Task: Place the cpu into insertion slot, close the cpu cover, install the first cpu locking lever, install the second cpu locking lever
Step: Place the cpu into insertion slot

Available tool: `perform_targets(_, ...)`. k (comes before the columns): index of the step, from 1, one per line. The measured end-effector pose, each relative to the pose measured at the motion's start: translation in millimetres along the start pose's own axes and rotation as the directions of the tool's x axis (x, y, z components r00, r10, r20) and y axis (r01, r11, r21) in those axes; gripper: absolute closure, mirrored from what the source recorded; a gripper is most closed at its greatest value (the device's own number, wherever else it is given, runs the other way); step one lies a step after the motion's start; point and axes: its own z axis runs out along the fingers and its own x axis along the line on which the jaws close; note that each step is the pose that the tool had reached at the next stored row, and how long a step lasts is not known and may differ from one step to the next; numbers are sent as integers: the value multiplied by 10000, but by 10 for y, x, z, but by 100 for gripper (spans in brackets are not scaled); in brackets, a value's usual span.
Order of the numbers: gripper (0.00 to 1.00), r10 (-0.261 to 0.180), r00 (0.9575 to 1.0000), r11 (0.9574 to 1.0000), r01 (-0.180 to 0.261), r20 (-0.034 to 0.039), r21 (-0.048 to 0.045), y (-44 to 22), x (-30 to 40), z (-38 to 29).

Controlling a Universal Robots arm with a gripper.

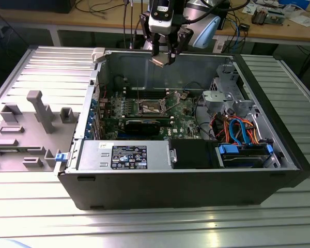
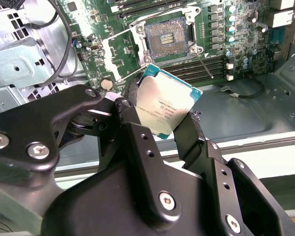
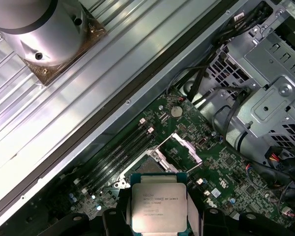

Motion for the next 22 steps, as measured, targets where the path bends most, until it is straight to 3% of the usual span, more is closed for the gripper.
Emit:
perform_targets(13, 46, 126, 9999, 9999, -126, 11, -3, 0, 0, 0)
perform_targets(17, 46, 546, 9985, 9985, -546, 49, -12, -2, 2, 0)
perform_targets(22, 46, 658, 9978, 9978, -658, 59, -15, -2, 2, 0)
